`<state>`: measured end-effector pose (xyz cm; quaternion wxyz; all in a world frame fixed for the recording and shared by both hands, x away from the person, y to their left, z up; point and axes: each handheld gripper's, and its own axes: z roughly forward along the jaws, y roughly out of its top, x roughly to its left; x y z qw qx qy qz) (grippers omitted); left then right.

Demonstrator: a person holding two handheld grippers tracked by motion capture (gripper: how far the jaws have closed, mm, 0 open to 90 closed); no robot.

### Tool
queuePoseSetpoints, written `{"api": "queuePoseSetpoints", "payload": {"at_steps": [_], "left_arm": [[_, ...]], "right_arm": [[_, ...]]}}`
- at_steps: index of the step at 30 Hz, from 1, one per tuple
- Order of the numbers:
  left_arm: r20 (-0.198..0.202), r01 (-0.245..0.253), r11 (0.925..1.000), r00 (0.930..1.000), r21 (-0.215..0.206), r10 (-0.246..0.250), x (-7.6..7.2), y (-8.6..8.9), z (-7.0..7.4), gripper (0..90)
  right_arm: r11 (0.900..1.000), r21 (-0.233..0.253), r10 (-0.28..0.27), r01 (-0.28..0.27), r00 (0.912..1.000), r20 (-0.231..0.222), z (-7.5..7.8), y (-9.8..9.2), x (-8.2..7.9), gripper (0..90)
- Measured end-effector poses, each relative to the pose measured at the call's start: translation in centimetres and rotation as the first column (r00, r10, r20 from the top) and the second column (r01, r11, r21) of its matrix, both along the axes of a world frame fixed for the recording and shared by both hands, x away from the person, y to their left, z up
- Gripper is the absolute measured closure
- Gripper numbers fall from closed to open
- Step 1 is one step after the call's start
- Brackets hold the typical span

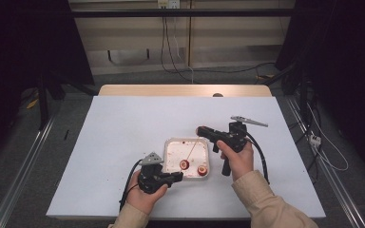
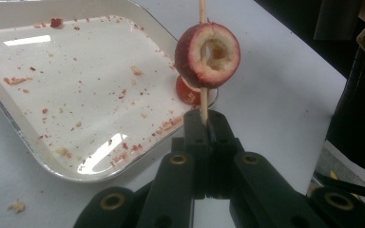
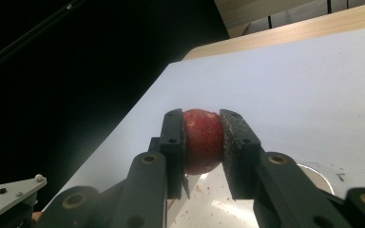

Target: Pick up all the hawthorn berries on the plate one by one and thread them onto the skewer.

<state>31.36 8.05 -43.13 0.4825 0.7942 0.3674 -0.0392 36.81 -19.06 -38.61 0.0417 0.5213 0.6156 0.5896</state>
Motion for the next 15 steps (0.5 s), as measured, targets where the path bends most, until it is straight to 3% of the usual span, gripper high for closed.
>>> {"api": "queuePoseSetpoints", "payload": {"at_steps": [15], "left_arm": [[0.024,-0.024,0.9993,0.9994,-0.027,0.025,0.07,0.13,0.17,89.4]], "right_arm": [[0.999,0.032,0.039,-0.038,0.999,-0.022,-0.36,0.99,-0.03,72.7]]}}
